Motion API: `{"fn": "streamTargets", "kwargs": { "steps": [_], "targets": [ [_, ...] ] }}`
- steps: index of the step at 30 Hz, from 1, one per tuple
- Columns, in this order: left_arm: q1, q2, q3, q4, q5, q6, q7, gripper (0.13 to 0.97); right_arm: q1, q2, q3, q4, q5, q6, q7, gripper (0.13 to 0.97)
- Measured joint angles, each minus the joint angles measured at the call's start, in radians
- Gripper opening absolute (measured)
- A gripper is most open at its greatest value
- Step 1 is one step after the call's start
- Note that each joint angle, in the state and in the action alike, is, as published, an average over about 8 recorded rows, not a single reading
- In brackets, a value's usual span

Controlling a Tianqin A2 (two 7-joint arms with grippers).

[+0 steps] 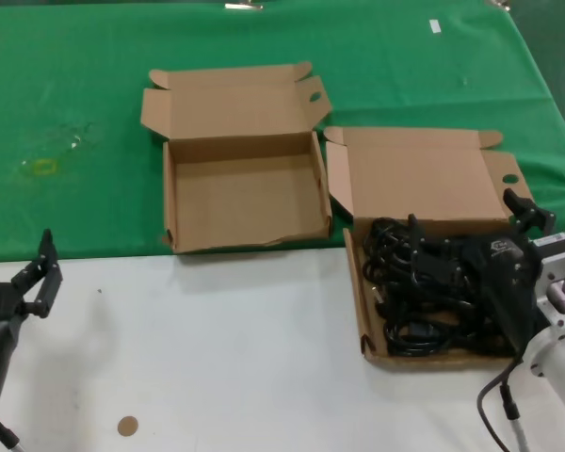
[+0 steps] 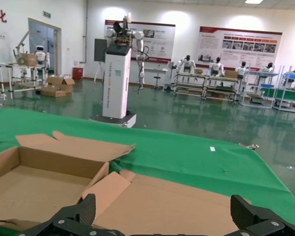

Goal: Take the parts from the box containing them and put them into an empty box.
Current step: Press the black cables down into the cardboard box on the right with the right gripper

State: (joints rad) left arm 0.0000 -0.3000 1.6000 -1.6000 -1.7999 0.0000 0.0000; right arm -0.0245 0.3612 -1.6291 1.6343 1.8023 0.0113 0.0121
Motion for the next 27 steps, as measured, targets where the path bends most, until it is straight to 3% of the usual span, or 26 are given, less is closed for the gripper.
{"fn": "streamTargets", "kwargs": {
  "steps": [18,27],
  "targets": [
    [0.0,0.0,0.0,0.0,0.0,0.0,0.0,0.288,-0.024,0.215,-0.05,0.029,0.035,-0.038,0.043,0.966],
    [0.0,0.0,0.0,0.0,0.0,0.0,0.0,0.18,-0.048,0.357,-0.033,0.017,0.02,-0.136,0.056,0.966]
  ]
}}
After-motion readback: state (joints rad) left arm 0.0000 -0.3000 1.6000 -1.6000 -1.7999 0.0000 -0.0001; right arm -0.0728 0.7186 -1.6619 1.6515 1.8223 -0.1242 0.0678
